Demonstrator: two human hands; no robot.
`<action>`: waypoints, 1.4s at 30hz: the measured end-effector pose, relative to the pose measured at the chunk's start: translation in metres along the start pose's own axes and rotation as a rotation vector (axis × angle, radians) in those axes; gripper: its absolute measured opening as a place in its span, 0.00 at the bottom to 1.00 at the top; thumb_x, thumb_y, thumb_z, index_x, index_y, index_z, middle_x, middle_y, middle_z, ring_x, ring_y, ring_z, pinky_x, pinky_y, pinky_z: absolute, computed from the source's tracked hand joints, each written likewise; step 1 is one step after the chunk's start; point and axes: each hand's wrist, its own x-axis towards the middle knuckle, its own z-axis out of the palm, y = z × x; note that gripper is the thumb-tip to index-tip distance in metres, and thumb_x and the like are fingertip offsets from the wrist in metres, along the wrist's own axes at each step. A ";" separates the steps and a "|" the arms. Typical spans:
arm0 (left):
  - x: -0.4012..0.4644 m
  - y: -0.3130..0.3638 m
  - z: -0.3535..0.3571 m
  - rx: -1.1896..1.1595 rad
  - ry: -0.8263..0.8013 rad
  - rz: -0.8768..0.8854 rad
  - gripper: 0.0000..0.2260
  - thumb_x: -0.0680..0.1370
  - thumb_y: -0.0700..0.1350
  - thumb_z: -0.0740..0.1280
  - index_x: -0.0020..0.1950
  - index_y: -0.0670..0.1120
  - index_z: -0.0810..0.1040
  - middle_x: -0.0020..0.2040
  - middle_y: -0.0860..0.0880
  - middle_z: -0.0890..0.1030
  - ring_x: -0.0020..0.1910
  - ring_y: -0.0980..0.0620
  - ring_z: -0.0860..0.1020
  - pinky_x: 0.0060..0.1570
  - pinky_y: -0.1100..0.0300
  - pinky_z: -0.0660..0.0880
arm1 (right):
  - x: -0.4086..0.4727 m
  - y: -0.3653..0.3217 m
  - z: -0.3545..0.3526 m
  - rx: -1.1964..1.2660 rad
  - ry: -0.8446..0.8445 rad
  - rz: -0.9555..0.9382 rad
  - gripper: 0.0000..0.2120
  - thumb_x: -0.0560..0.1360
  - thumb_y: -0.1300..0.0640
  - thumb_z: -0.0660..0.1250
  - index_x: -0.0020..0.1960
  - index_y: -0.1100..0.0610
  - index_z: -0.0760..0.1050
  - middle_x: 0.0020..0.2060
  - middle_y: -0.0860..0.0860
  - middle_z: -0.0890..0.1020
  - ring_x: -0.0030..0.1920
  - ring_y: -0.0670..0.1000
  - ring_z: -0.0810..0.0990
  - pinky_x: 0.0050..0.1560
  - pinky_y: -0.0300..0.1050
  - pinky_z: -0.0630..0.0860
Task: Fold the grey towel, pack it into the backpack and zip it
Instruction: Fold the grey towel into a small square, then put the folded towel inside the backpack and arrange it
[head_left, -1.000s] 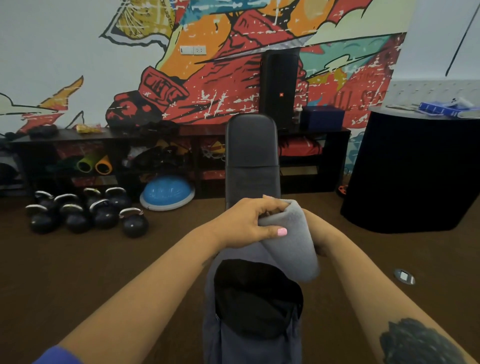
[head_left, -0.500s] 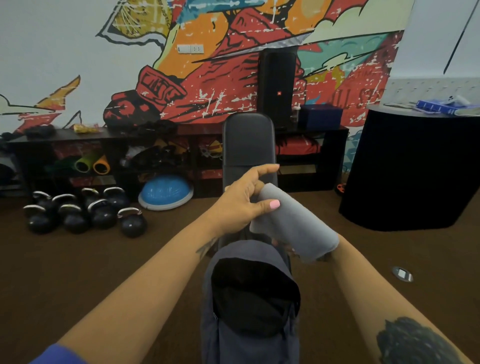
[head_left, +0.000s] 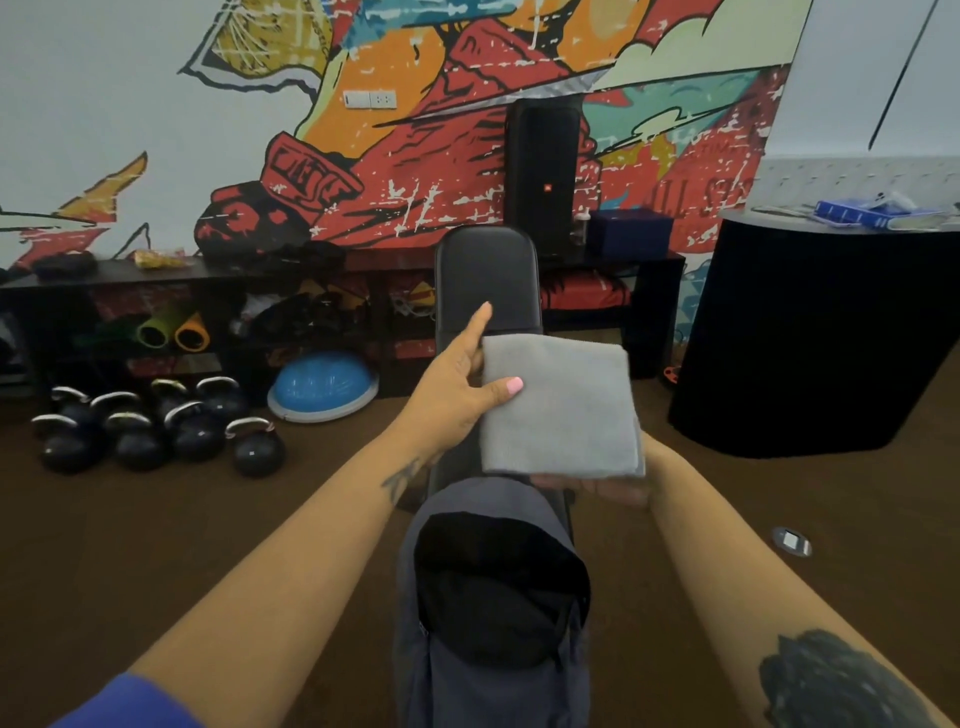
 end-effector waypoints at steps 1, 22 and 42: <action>0.000 -0.004 -0.003 0.002 0.006 -0.016 0.39 0.74 0.39 0.70 0.77 0.58 0.51 0.74 0.50 0.66 0.70 0.53 0.68 0.71 0.45 0.65 | 0.000 -0.002 0.003 0.060 -0.055 -0.017 0.14 0.82 0.56 0.53 0.51 0.61 0.76 0.39 0.58 0.85 0.36 0.53 0.86 0.38 0.48 0.83; -0.051 -0.118 0.039 -0.242 0.184 -0.236 0.39 0.74 0.37 0.71 0.77 0.53 0.52 0.64 0.55 0.73 0.60 0.59 0.74 0.52 0.63 0.78 | 0.034 0.089 0.017 0.277 0.308 -0.136 0.12 0.71 0.65 0.71 0.49 0.54 0.74 0.50 0.54 0.80 0.55 0.59 0.79 0.58 0.63 0.76; -0.036 -0.364 0.061 0.663 0.028 -0.543 0.13 0.79 0.42 0.62 0.63 0.45 0.76 0.62 0.45 0.77 0.61 0.45 0.75 0.59 0.55 0.71 | 0.170 0.223 -0.082 -0.844 0.184 0.073 0.13 0.75 0.66 0.67 0.59 0.63 0.76 0.53 0.61 0.81 0.50 0.57 0.78 0.50 0.49 0.73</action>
